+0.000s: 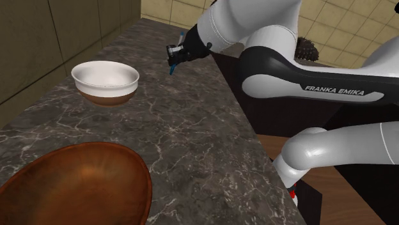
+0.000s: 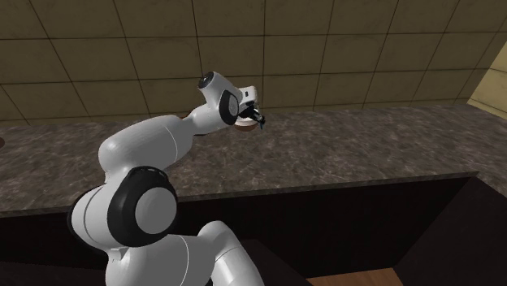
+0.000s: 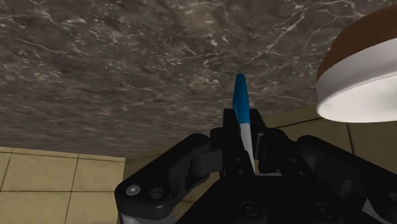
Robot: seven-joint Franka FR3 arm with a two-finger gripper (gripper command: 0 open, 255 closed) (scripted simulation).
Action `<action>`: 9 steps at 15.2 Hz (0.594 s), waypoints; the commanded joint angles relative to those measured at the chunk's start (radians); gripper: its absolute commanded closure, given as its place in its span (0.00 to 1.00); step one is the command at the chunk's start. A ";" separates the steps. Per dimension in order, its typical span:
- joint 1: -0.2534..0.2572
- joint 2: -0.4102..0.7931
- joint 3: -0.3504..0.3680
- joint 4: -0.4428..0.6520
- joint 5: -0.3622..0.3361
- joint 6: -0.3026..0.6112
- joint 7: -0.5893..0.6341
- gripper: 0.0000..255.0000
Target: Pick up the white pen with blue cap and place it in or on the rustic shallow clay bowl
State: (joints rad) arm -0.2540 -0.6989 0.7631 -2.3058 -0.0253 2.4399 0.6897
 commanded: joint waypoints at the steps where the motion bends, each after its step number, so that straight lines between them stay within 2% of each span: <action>1: 0.001 0.001 -0.008 0.025 0.000 -0.026 -0.008 1.00; 9: -0.003 0.015 -0.038 0.132 -0.002 -0.120 -0.041 1.00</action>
State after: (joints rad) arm -0.2557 -0.6861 0.7297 -2.1885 -0.0266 2.3332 0.6534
